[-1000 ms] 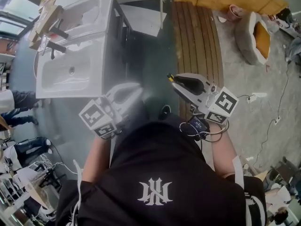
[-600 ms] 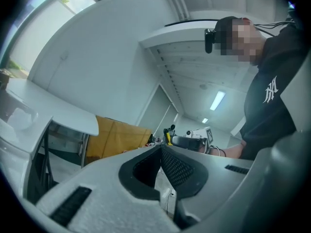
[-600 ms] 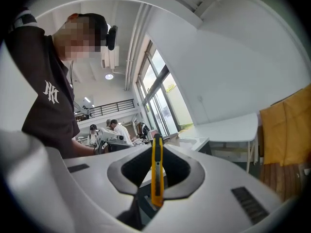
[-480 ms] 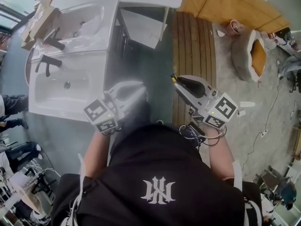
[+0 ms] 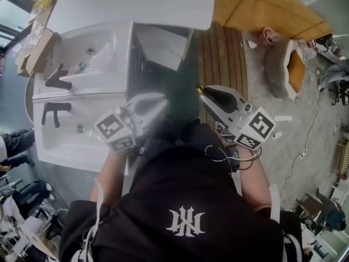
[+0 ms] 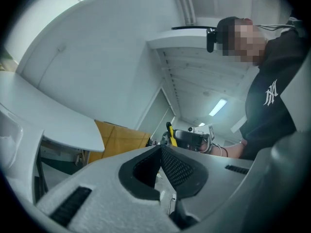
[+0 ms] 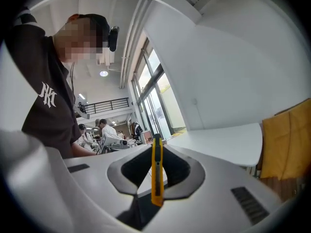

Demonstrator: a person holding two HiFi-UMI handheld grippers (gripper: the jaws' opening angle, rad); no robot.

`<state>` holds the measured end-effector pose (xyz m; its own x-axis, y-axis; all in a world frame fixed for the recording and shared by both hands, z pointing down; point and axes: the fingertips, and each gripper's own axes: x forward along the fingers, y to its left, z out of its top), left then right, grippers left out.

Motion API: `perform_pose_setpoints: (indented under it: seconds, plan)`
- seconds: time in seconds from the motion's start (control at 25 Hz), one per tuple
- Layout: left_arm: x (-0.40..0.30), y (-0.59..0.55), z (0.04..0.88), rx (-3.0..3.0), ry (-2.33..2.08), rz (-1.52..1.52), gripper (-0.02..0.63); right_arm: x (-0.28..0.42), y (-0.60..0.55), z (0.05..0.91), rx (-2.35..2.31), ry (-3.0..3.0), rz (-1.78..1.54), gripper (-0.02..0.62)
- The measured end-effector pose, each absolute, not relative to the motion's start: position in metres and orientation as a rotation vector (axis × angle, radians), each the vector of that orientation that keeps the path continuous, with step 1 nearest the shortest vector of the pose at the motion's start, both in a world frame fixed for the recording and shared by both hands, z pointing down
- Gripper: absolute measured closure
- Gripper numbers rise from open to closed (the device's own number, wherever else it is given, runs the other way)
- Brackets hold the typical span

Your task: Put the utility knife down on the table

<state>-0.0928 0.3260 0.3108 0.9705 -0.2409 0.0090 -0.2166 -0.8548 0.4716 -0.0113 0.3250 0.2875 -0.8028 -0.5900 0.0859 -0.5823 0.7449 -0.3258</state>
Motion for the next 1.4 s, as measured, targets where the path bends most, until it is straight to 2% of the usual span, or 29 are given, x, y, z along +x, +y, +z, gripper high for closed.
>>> perform_pose_setpoints:
  seconds: [0.4,0.8,1.12,1.4]
  plan:
    - [-0.036,0.182,0.327,2.626,-0.527,-0.019,0.600,0.065,0.172,0.305,-0.861,2.907,-0.516,0.538]
    - [0.030,0.032,0.304,2.586,-0.747,0.017,0.600,0.139,0.004,0.297,-0.629,2.991,-0.489,0.538]
    - [0.000,-0.066,0.314,2.574,-0.811,0.014,0.600,0.116,-0.113,0.303,-0.617,3.001,-0.468,0.538]
    - [-0.050,-0.213,0.332,2.559,-0.732,-0.093,0.600,0.077,-0.242,0.315,-0.773,3.040,-0.521,0.538]
